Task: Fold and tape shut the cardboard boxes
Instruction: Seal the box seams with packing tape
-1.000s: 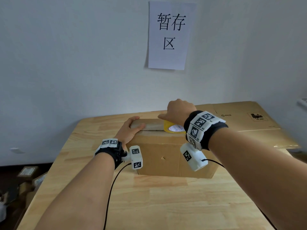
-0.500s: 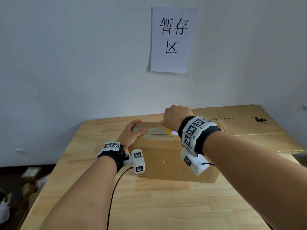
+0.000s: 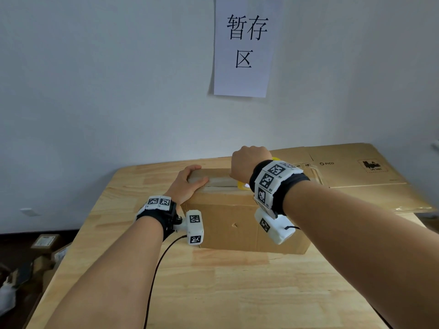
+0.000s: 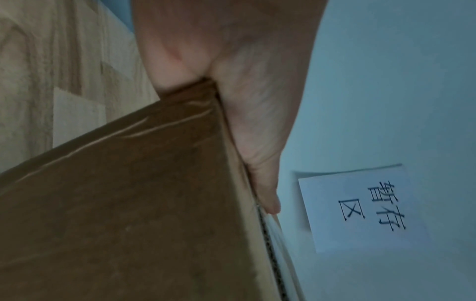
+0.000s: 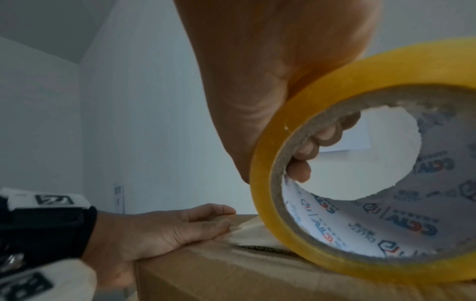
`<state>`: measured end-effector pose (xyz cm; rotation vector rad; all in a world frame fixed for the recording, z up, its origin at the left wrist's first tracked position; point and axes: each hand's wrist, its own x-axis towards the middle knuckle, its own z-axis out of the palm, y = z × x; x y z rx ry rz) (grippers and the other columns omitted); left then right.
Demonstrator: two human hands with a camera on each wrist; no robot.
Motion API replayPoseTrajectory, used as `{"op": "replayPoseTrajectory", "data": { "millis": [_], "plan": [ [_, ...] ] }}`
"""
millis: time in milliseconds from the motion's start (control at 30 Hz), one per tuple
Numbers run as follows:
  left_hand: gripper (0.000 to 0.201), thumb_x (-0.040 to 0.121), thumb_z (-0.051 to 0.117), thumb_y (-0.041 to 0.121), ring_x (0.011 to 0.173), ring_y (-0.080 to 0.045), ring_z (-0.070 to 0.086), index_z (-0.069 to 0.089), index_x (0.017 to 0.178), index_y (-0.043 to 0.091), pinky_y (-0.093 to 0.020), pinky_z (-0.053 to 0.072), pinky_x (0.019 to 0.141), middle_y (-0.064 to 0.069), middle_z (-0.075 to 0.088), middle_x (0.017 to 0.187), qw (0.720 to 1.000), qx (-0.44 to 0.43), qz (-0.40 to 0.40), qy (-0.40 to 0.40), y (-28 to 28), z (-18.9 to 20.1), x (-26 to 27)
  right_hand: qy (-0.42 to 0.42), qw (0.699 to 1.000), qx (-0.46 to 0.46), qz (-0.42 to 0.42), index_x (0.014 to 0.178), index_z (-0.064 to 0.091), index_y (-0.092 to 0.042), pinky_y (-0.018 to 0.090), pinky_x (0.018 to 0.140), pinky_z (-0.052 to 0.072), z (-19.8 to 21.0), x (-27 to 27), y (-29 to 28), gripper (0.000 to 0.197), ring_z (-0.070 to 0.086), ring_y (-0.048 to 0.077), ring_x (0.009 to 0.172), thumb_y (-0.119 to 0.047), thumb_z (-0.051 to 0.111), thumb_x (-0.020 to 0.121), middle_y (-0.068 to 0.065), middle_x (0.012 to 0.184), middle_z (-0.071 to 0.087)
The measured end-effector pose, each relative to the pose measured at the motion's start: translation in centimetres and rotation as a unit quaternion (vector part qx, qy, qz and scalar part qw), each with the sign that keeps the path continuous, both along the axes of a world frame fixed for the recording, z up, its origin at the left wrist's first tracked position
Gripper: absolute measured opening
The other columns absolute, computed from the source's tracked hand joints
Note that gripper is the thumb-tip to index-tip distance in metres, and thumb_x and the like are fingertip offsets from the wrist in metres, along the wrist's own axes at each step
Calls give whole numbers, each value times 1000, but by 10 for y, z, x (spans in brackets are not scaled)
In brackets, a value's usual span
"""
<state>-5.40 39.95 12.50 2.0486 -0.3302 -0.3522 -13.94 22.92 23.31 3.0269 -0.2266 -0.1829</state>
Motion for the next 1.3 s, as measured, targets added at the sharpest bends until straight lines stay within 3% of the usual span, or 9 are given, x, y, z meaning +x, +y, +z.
{"op": "replayPoseTrajectory", "data": {
  "millis": [100,167,233,367,633,900,1133,1233,1300],
  "plan": [
    [51,89,61,42,110,-12,49,41,134,30,-16,43,78,2,40,132,997,64,-36,-25,0,1,3,0,1000,4,0,63,45,-14,24,53,35,-3,1,-5,28,42,13,53,-22,47,89,-2,64,47],
    [51,91,58,43,123,-15,41,39,136,29,-25,39,96,1,32,141,991,111,-57,-56,0,2,6,-2,1000,3,1,63,45,-14,24,51,33,-4,1,-5,27,42,13,53,-22,47,89,-2,64,47],
    [49,92,53,46,140,-18,23,38,137,34,-42,24,114,6,20,153,973,178,-81,-119,1,2,10,-3,1000,-1,4,64,45,-15,23,48,30,-5,2,-2,26,42,13,52,-21,46,89,-2,64,47],
    [43,99,36,44,147,-15,-5,31,142,42,-50,-5,117,17,9,157,920,289,-141,-223,-4,4,5,-4,1000,-10,5,64,45,-15,23,48,30,-6,1,-1,26,42,13,53,-22,46,89,-2,65,46],
    [47,103,22,42,147,-17,4,18,149,34,-49,-3,116,10,13,159,886,370,-179,-215,-18,10,-1,-12,1000,-26,0,63,44,-14,23,48,30,-7,1,6,28,42,14,52,-21,45,91,-1,65,47],
    [62,95,31,58,146,-20,1,14,150,35,-61,3,112,12,10,158,891,393,-160,-160,-31,17,-10,2,999,-35,-2,64,44,-13,22,46,29,-7,3,9,26,42,13,52,-17,44,89,-1,64,48],
    [55,98,33,52,145,-21,6,18,149,36,-52,14,113,8,16,157,908,353,-169,-152,-30,20,-6,3,999,-34,0,64,45,-13,24,48,31,-5,3,6,25,43,13,53,-17,44,89,-1,64,49],
    [52,101,29,46,147,-21,0,14,150,35,-53,10,116,11,9,159,905,343,-208,-141,-22,24,0,2,1000,-30,-2,64,45,-13,23,47,30,-5,2,7,25,43,13,52,-16,44,88,-1,64,48],
    [67,95,35,58,147,-19,-7,6,151,35,-55,4,116,12,-2,160,884,372,-250,-134,-17,28,0,0,1000,-30,-3,63,44,-13,23,47,30,-5,2,7,26,43,14,52,-18,44,89,-1,64,48]
  ]
}}
